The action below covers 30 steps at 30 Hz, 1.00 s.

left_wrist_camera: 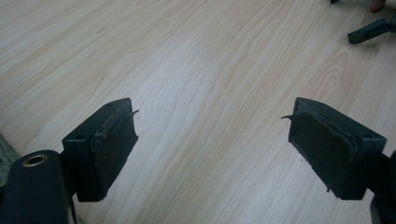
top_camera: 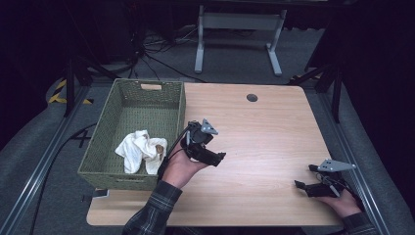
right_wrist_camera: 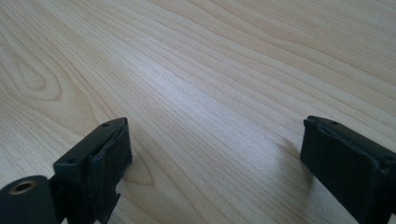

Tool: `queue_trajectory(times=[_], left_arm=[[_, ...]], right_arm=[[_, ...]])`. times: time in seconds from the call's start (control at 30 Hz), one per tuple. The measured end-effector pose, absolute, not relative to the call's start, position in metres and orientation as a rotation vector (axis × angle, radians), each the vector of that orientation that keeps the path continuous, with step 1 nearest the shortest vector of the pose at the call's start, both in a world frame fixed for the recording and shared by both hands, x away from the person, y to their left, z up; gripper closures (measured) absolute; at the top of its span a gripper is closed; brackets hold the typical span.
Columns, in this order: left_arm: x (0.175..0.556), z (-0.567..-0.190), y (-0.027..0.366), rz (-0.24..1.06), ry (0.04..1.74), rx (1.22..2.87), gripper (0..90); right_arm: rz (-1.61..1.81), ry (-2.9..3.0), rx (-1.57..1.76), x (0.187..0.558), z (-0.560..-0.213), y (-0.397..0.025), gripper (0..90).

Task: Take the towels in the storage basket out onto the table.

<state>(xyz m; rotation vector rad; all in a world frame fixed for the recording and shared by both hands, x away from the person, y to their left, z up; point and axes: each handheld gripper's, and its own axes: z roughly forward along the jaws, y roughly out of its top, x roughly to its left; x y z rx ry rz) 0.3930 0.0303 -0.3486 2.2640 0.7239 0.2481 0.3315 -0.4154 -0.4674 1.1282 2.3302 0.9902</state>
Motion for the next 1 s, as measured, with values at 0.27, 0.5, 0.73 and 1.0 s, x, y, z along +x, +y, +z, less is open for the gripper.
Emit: queue_trajectory(times=[0.27,0.5,0.73,1.0], left_arm=[[0.401,-0.340,0.045,0.259,0.727,2.264,15.1],[0.407,-0.334,0.061,0.276,0.755,2.256,15.0],[0.411,-0.332,0.079,0.289,0.798,2.239,15.0],[0.416,-0.328,0.097,0.323,0.844,2.239,15.0]], right_arm=[[0.990,2.330,1.128,0.331,-0.467,-0.415,9.1],[0.990,2.330,1.129,0.331,-0.467,-0.415,9.1],[0.990,2.330,1.129,0.331,-0.467,-0.415,9.1],[0.990,2.330,1.130,0.331,-0.467,-0.415,9.1]])
